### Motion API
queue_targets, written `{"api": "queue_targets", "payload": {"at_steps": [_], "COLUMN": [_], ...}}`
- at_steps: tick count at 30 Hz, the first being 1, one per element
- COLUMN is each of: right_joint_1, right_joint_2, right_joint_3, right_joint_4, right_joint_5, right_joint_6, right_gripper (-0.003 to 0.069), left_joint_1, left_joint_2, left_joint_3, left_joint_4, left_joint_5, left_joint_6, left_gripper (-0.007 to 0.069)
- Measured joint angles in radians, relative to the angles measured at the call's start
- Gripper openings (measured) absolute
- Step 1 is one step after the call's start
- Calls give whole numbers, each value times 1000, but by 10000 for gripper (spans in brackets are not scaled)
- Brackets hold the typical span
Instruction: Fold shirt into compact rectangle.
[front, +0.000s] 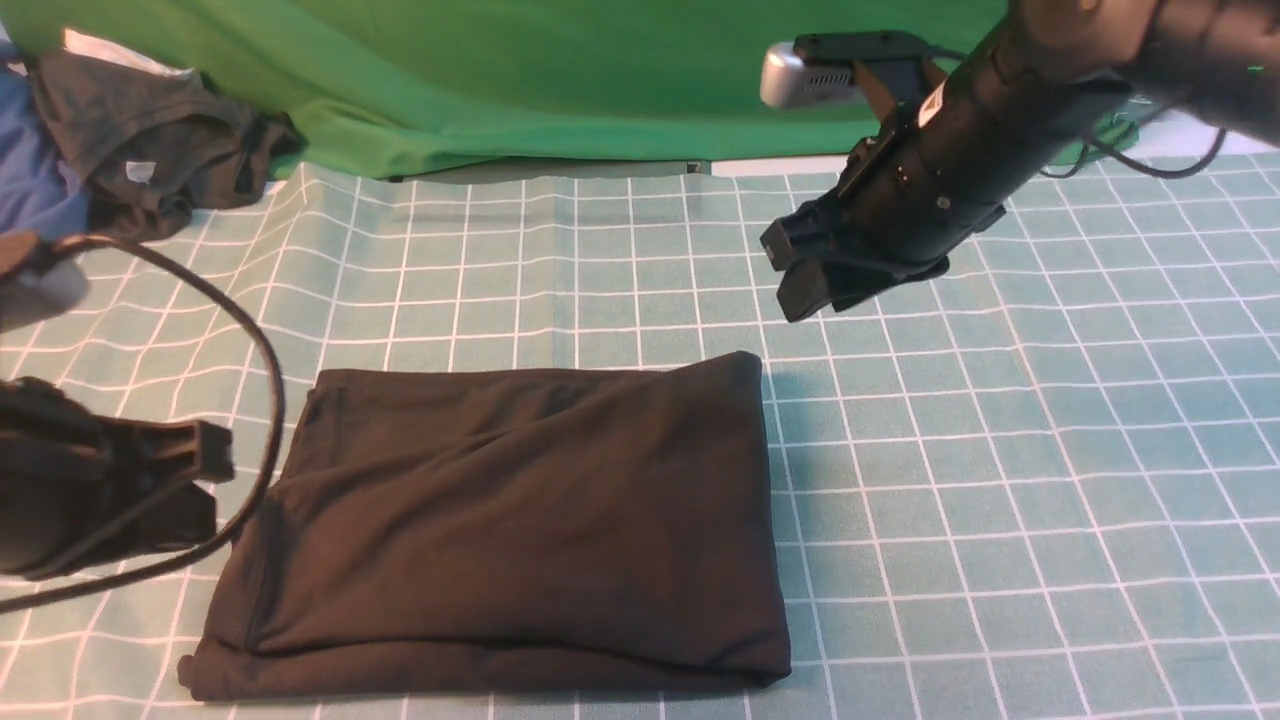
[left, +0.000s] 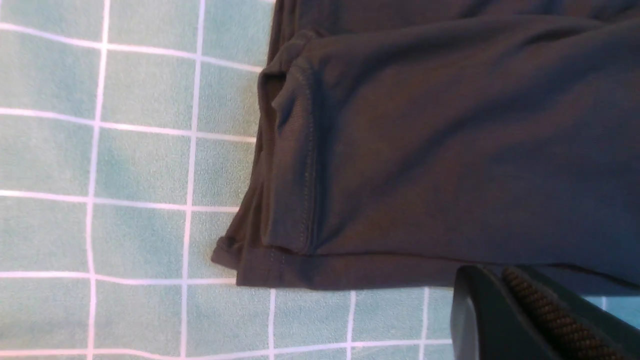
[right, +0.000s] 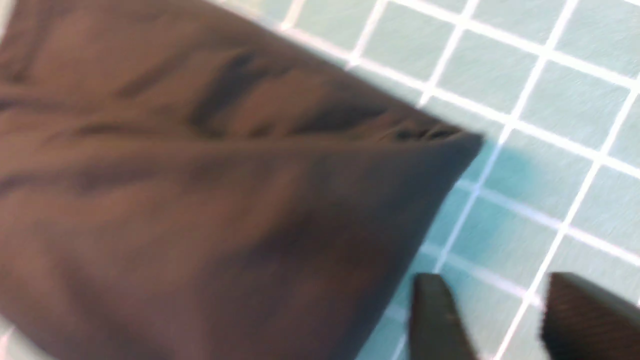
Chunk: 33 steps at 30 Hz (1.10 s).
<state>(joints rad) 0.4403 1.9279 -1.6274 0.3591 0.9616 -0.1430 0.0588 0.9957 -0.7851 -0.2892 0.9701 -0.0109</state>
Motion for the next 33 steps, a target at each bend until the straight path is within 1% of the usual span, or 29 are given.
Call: {"api": "queue_targets", "payload": {"at_steps": [2, 3, 4, 5, 12, 17, 19, 22, 23, 24, 25, 26, 27, 28, 29, 33], "right_joint_1": [-7, -7, -10, -9, -10, -10, -10, -10, -10, -10, -10, -10, -10, -10, -11, -23], "right_joint_2": [69, 75, 125, 141, 271, 319, 345, 361, 361, 361, 361, 361, 361, 361, 361, 362], "right_joint_3": [-43, -47, -81, -92, -178, -197, -197, -197, -197, -197, -197, -199, -201, -202, -212, -259], "right_joint_4": [6, 6, 9, 10, 38, 87, 118, 146, 154, 159, 164, 171, 174, 174, 175, 177], "right_joint_5": [6, 6, 8, 8, 4, 0, 0, 2, 2, 2, 1, -1, -3, -3, -4, -4], "right_joint_6": [0, 0, 1, 4, 14, 15, 15, 14, 10, 0, -17, -34, -46, -47, -54, -64], "right_gripper": [441, 441, 470, 477, 490, 491, 476, 430, 395, 347, 283, 190, 123, 113, 71, 57], "left_joint_1": [0, 0, 0, 0, 0, 0, 0, 0, 0, 0, 0, 0, 0, 0, 0, 0], "left_joint_2": [-51, -55, -88, -103, -174, -176, -176, -176, -176, -176, -176, -176, -176, -176, -176, -176], "left_joint_3": [0, 0, 0, 0, 0, 0, 0, 0, 0, 0, 0, 0, 0, 0, 0, 0], "left_joint_4": [1, 1, 1, 1, 1, 2, 2, 2, 2, 3, 3, 3, 4, 4, 4, 4], "left_joint_5": [16, 17, 24, 28, 35, 36, 36, 36, 36, 36, 36, 36, 36, 36, 36, 39], "left_joint_6": [4, 4, 11, 11, 11, 11, 11, 11, 11, 11, 11, 11, 11, 11, 11, 11], "left_gripper": [12, 12, 12, 12, 12, 12, 12, 12, 12, 12, 12, 12, 12, 12, 12, 12]}}
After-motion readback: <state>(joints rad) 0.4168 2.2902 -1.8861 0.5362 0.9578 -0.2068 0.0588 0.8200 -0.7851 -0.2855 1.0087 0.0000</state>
